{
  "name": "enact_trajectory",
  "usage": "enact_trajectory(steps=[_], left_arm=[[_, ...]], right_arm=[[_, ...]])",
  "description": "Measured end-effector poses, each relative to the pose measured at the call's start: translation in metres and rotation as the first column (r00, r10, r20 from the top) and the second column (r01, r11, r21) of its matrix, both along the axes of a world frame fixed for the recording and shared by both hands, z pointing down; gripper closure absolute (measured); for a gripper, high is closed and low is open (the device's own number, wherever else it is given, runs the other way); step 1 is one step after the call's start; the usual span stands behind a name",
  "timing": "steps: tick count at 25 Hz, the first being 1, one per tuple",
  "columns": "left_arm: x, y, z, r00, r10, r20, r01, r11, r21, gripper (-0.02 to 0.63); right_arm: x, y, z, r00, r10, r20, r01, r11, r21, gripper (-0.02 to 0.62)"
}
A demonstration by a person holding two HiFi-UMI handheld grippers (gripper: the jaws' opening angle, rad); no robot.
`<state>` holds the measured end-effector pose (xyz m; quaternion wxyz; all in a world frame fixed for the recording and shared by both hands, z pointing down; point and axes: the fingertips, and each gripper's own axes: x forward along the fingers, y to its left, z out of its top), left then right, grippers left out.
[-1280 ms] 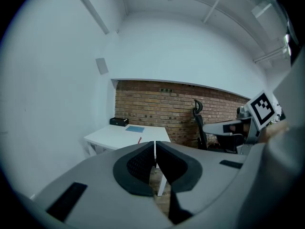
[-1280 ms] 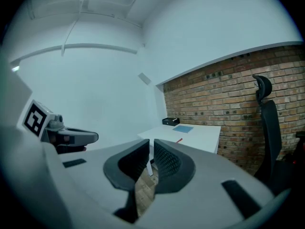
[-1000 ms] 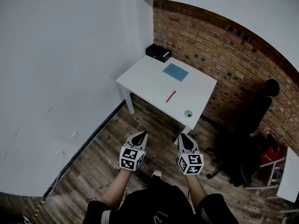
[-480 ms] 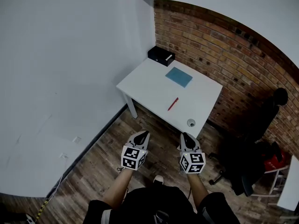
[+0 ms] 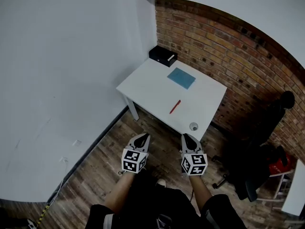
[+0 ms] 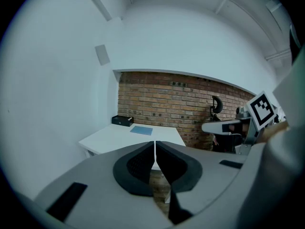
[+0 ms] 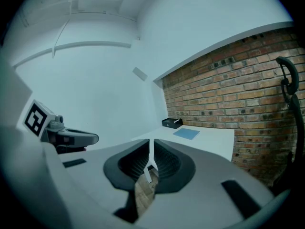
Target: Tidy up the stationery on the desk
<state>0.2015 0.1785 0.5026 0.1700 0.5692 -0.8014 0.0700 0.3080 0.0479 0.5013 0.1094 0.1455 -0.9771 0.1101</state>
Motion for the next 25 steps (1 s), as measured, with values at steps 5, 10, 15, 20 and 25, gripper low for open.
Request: enact_trajectory(steps=[5, 10, 15, 20, 25], left_arm=[[-0.015, -0.01, 0.001, 1.0, 0.004, -0.001, -0.004, 1.0, 0.012, 0.584], [-0.04, -0.02, 0.007, 1.0, 0.015, -0.005, -0.015, 1.0, 0.027, 0.584], [-0.075, -0.036, 0.013, 0.999, 0.044, -0.016, -0.043, 0.999, 0.026, 0.584], [-0.126, -0.058, 0.019, 0.996, 0.086, -0.022, -0.085, 0.996, 0.032, 0.584], [-0.174, -0.087, 0.025, 0.989, 0.144, -0.033, -0.143, 0.989, 0.022, 0.584]], right_arm=[[-0.016, -0.007, -0.001, 1.0, 0.0, 0.002, 0.0, 1.0, 0.01, 0.571], [-0.038, -0.012, 0.002, 1.0, 0.004, 0.0, -0.004, 1.0, 0.026, 0.571], [-0.072, -0.022, 0.005, 1.0, 0.025, -0.008, -0.025, 0.999, 0.027, 0.571], [-0.12, -0.034, 0.007, 0.999, 0.044, -0.008, -0.043, 0.998, 0.043, 0.571], [-0.164, -0.054, 0.013, 0.995, 0.09, -0.035, -0.089, 0.995, 0.035, 0.571]])
